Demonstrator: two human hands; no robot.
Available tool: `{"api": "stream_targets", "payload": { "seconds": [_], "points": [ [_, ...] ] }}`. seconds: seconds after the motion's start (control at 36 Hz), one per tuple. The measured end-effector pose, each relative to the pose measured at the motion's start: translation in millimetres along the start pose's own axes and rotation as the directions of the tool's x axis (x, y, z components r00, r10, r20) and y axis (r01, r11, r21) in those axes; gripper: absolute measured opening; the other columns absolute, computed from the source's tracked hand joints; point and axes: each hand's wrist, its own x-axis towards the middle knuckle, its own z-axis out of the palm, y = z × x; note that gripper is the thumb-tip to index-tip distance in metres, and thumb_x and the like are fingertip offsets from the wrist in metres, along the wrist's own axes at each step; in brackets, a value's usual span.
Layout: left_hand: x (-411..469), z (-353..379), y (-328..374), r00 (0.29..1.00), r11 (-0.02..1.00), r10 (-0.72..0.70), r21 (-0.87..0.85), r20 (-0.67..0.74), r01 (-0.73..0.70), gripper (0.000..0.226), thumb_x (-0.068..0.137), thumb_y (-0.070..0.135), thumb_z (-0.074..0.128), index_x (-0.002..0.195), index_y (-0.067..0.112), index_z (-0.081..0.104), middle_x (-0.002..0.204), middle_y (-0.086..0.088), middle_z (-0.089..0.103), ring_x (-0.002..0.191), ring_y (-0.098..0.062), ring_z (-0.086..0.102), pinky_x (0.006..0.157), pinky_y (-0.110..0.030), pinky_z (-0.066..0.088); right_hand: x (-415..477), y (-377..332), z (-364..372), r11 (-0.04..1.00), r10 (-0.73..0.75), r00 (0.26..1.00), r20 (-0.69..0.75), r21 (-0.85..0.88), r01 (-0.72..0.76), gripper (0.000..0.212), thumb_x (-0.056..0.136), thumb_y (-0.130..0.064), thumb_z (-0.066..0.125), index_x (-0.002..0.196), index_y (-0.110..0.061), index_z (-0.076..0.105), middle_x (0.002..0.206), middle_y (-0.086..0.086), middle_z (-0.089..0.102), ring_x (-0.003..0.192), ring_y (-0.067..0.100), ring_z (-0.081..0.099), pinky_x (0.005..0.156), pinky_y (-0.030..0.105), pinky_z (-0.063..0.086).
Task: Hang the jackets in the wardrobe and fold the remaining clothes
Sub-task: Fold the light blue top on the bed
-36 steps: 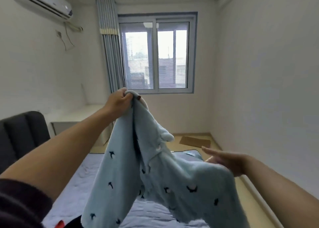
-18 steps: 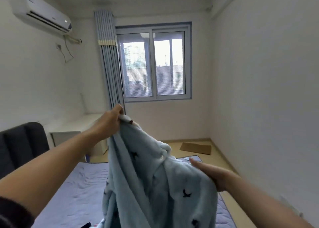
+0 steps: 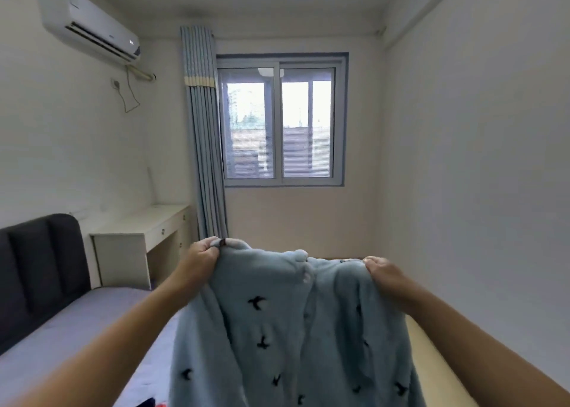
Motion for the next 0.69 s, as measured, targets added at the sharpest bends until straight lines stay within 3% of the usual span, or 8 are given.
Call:
{"api": "stream_targets", "payload": {
  "seconds": [0.11, 0.22, 0.31, 0.36, 0.44, 0.5, 0.56, 0.69],
  "points": [
    [-1, 7, -6, 0.941, 0.94, -0.108, 0.34, 0.32, -0.008, 0.03, 0.074, 0.046, 0.06, 0.064, 0.019, 0.054, 0.065, 0.005, 0.055, 0.069, -0.015, 0.051, 0.065, -0.029, 0.038, -15, 7, -2, 0.993, 0.061, 0.95, 0.306, -0.113, -0.028, 0.034, 0.094, -0.047, 0.05, 0.072, -0.023, 0.059, 0.075, -0.013, 0.059, 0.069, 0.001, 0.053, 0.067, 0.018, 0.042],
    [10, 4, -11, 0.936, 0.854, 0.002, 0.486, 0.352, -0.185, 0.042, 0.074, 0.045, 0.075, 0.054, 0.022, 0.047, 0.055, 0.012, 0.046, 0.059, -0.006, 0.045, 0.057, -0.023, 0.035, -12, 6, -14, 0.83, 0.133, 0.87, 0.475, -0.532, 0.164, 0.032, 0.073, -0.062, 0.069, 0.08, -0.032, 0.059, 0.085, -0.018, 0.059, 0.082, 0.003, 0.056, 0.074, 0.022, 0.043],
    [18, 6, 4, 0.972, 0.786, 0.135, 0.577, 0.19, -0.222, 0.043, 0.083, 0.042, 0.068, 0.055, 0.02, 0.043, 0.055, 0.006, 0.046, 0.064, -0.019, 0.05, 0.058, -0.03, 0.033, -5, -13, -28, 0.835, -0.056, 0.947, 0.315, -0.506, 0.217, 0.025, 0.083, -0.042, 0.07, 0.069, -0.026, 0.057, 0.073, -0.006, 0.059, 0.076, 0.013, 0.055, 0.068, 0.029, 0.04],
    [21, 4, 19, 0.951, 0.798, 0.311, 0.544, -0.003, -0.259, 0.044, 0.087, 0.045, 0.062, 0.057, 0.022, 0.037, 0.054, 0.008, 0.043, 0.058, -0.018, 0.049, 0.055, -0.03, 0.032, -2, -31, -37, 0.851, -0.286, 0.956, 0.063, -0.442, 0.284, 0.033, 0.087, -0.034, 0.067, 0.063, -0.022, 0.047, 0.063, -0.004, 0.05, 0.071, 0.021, 0.053, 0.063, 0.033, 0.036],
    [2, 14, 23, 0.776, 0.824, 0.524, 0.441, -0.35, -0.357, 0.039, 0.092, 0.047, 0.053, 0.066, 0.022, 0.039, 0.051, 0.006, 0.043, 0.048, -0.007, 0.041, 0.048, -0.017, 0.034, -3, -28, -28, 0.833, -0.53, 0.766, -0.363, -0.389, 0.393, 0.017, 0.091, -0.023, 0.06, 0.079, -0.017, 0.049, 0.076, 0.003, 0.052, 0.072, 0.025, 0.053, 0.064, 0.037, 0.042],
    [-13, 35, 8, 0.892, 0.789, 0.428, 0.543, -0.149, -0.288, 0.03, 0.092, 0.042, 0.045, 0.08, 0.016, 0.055, 0.065, -0.006, 0.059, 0.061, -0.018, 0.057, 0.057, -0.029, 0.045, -8, -4, -8, 0.852, -0.372, 0.9, -0.227, -0.468, 0.234, 0.012, 0.094, -0.025, 0.051, 0.102, -0.017, 0.054, 0.094, 0.004, 0.06, 0.084, 0.025, 0.059, 0.075, 0.039, 0.05],
    [-27, 53, -18, 0.991, 0.736, 0.06, 0.665, 0.121, -0.126, 0.018, 0.089, 0.03, 0.055, 0.09, 0.013, 0.059, 0.087, -0.013, 0.067, 0.084, -0.032, 0.064, 0.069, -0.036, 0.049, -22, 29, 15, 0.76, -0.058, 0.996, 0.071, -0.644, 0.091, 0.012, 0.094, -0.03, 0.048, 0.104, -0.025, 0.053, 0.101, 0.001, 0.064, 0.093, 0.025, 0.061, 0.08, 0.035, 0.048],
    [-45, 44, -51, 1.0, 0.854, 0.019, 0.52, 0.007, -0.019, 0.011, 0.084, 0.01, 0.056, 0.075, 0.01, 0.05, 0.073, -0.012, 0.06, 0.079, -0.034, 0.059, 0.068, -0.045, 0.046, -36, 43, 19, 0.829, -0.214, 0.976, -0.048, -0.536, 0.156, 0.013, 0.085, -0.012, 0.047, 0.082, -0.024, 0.05, 0.093, 0.01, 0.068, 0.09, 0.033, 0.061, 0.07, 0.039, 0.047]
  ]
}}
